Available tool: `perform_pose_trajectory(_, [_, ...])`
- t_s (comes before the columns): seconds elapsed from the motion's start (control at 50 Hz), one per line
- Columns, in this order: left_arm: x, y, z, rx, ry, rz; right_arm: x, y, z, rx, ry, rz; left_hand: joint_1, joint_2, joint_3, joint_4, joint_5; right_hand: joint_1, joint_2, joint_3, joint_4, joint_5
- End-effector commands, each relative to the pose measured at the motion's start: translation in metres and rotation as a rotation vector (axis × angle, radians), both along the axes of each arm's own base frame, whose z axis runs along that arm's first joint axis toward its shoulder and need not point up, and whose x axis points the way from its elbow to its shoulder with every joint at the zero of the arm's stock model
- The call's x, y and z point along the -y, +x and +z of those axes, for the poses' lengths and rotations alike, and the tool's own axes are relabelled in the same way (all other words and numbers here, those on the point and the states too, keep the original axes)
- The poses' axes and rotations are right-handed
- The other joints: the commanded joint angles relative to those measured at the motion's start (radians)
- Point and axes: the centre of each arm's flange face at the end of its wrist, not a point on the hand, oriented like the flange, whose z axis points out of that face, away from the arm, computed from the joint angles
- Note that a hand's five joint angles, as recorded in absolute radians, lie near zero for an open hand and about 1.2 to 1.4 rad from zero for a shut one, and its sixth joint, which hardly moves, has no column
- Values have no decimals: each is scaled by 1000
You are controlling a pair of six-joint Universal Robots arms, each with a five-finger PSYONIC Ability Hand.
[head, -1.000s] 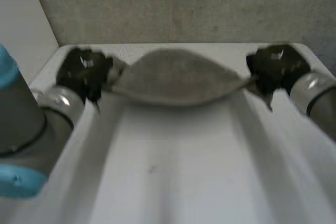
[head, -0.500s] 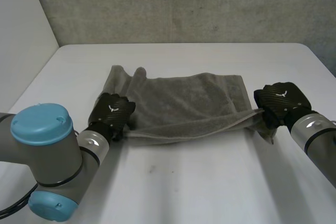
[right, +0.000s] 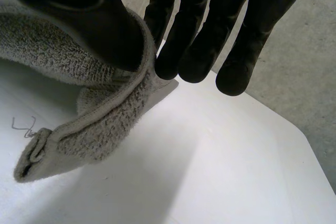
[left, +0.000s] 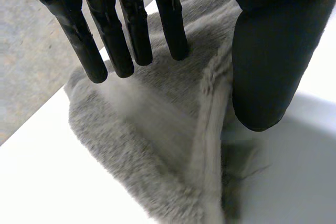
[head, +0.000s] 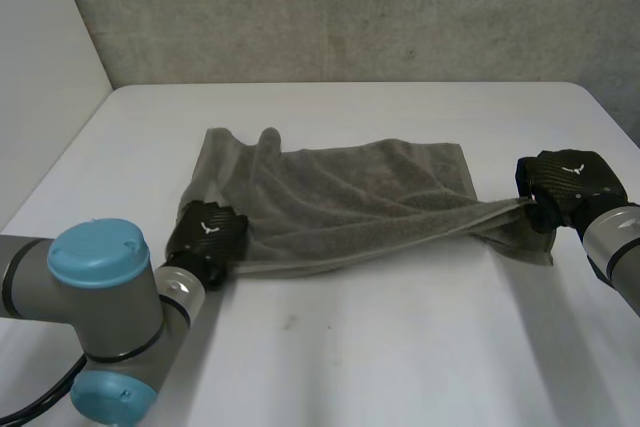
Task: Fold the towel.
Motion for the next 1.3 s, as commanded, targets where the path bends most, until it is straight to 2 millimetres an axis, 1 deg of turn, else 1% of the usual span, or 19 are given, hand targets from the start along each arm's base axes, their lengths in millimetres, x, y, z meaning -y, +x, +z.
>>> perform_pose_trajectory(0.02, [18,17,0,7,-7,86,2,-3,0,-1,-3,-11,93,97,98,98,98,57,64,59,57,39])
perform_pose_trajectory(0.32, [33,46,19,8,-46,219,7,-9,2,-1,-10,-33,137,141,142,142,143,57,64,59,57,39])
perform_pose_trajectory(0.36, [33,50,21,7,-47,231,7,-9,2,-1,-10,-31,231,235,236,236,236,57,64,59,57,39])
perform_pose_trajectory(0.4, [33,56,30,-3,-68,244,7,-9,2,-1,-10,-29,692,696,697,697,697,57,64,59,57,39])
perform_pose_trajectory(0.52, [28,60,55,-28,-123,248,7,-9,9,-16,-26,-25,803,807,808,808,809,57,64,59,57,39])
perform_pose_trajectory(0.56, [19,62,78,-53,-180,244,6,-9,20,-23,-53,-23,803,807,808,808,809,57,64,59,57,39])
perform_pose_trajectory(0.58, [19,62,78,-53,-180,244,2,-9,32,-42,-78,-17,803,807,808,808,809,57,64,59,57,39])
perform_pose_trajectory(0.62, [5,66,107,-76,-253,236,-4,-10,42,-75,-89,-12,803,807,808,808,809,57,64,59,57,39])
perform_pose_trajectory(0.64, [5,66,108,-76,-253,236,-11,-11,49,-117,-90,-3,803,807,808,808,809,57,64,59,57,39])
perform_pose_trajectory(0.68, [-12,68,132,-41,-310,203,-17,-12,55,-160,-86,11,803,807,808,808,809,57,64,59,57,39])
perform_pose_trajectory(0.7, [-12,68,132,-41,-311,203,-23,-13,59,-203,-80,20,803,807,808,808,809,57,64,59,57,39])
perform_pose_trajectory(0.76, [-47,71,154,120,-350,100,-36,-16,59,-313,-30,51,803,807,808,808,809,57,64,59,57,39])
perform_pose_trajectory(0.82, [-65,73,158,227,-348,46,-53,-19,69,-384,-6,71,803,807,808,808,809,57,64,59,57,39])
perform_pose_trajectory(1.0, [-77,77,145,309,-282,13,-67,-33,77,-448,58,75,803,807,808,808,809,57,64,59,57,39])
perform_pose_trajectory(1.1, [-59,77,126,318,-249,27,-57,-31,74,-437,30,113,803,807,808,808,809,57,64,59,57,39])
perform_pose_trajectory(1.14, [-40,72,107,320,-231,15,-32,-29,53,-427,43,130,803,807,808,808,809,57,64,59,57,39])
perform_pose_trajectory(1.24, [-12,59,84,314,-243,1,9,-30,32,-434,22,87,803,807,808,808,809,57,64,59,57,39])
perform_pose_trajectory(1.26, [-12,59,84,314,-243,1,9,-30,32,-434,22,87,803,807,808,808,809,57,64,59,57,39])
perform_pose_trajectory(1.3, [7,47,71,312,-244,-16,27,-21,20,-426,4,87,803,807,808,808,809,57,64,59,57,39])
